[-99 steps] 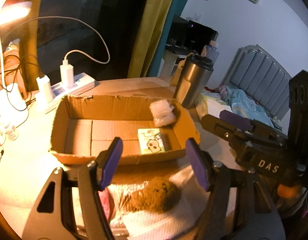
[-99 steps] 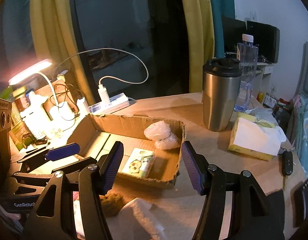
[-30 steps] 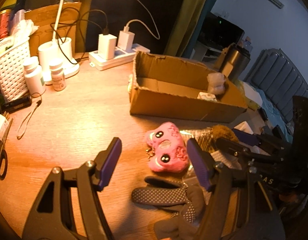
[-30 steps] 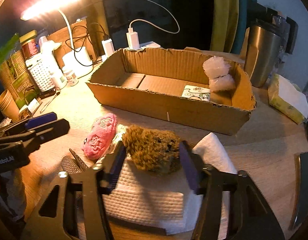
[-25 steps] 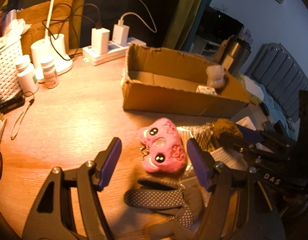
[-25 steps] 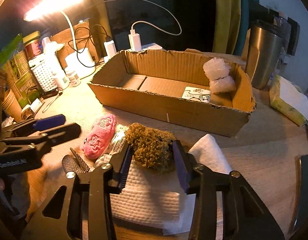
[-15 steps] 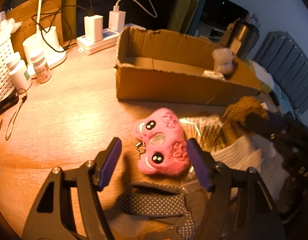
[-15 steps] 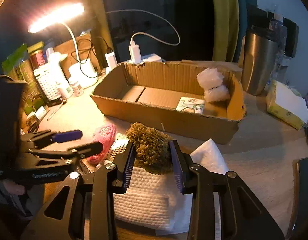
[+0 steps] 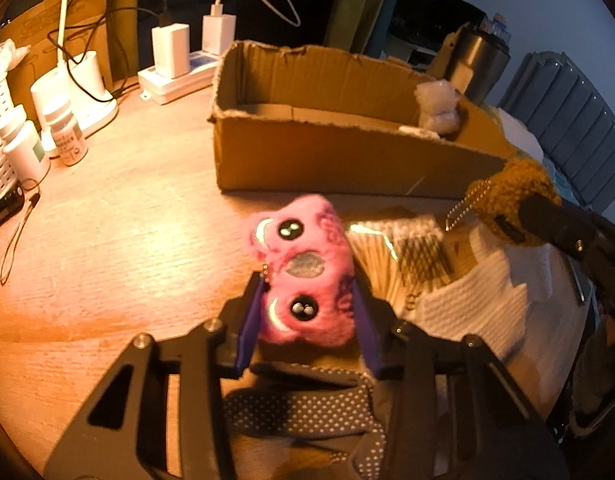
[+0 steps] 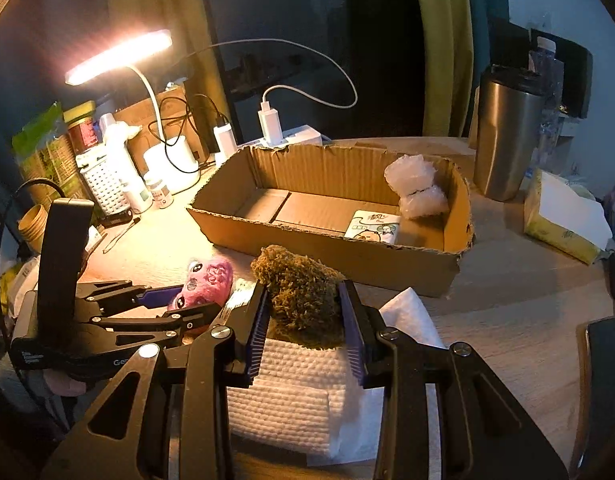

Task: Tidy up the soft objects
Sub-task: 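Carry the plush toy into the box with the left gripper while the right drops the sponge in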

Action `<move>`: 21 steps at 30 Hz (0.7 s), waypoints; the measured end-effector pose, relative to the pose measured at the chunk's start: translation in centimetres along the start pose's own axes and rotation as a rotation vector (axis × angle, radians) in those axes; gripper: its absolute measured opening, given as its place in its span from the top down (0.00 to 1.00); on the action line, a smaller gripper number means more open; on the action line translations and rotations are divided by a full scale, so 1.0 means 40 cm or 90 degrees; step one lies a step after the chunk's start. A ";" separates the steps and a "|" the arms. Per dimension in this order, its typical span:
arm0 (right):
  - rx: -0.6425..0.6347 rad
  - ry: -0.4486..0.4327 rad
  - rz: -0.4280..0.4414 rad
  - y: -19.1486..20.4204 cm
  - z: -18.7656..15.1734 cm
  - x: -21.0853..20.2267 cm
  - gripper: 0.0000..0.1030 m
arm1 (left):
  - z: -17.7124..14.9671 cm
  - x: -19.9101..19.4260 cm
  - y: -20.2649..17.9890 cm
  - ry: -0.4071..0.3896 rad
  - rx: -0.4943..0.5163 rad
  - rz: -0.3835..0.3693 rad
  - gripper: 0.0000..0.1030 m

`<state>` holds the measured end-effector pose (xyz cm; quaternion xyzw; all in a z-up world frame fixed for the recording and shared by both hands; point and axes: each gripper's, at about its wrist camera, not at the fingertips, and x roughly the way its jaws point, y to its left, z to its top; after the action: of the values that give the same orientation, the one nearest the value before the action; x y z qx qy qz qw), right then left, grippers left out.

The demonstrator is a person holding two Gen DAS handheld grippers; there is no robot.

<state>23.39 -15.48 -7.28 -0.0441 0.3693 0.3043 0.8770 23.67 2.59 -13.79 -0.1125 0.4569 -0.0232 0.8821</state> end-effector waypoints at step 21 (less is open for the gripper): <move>-0.018 -0.051 -0.008 0.032 0.032 -0.071 0.65 | 0.049 -0.202 -0.036 -0.138 0.043 -0.028 0.58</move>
<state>21.91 -15.47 -4.26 -0.0464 0.3291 0.3056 0.8923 20.65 2.71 -5.92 -0.0943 0.3556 -0.0457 0.9288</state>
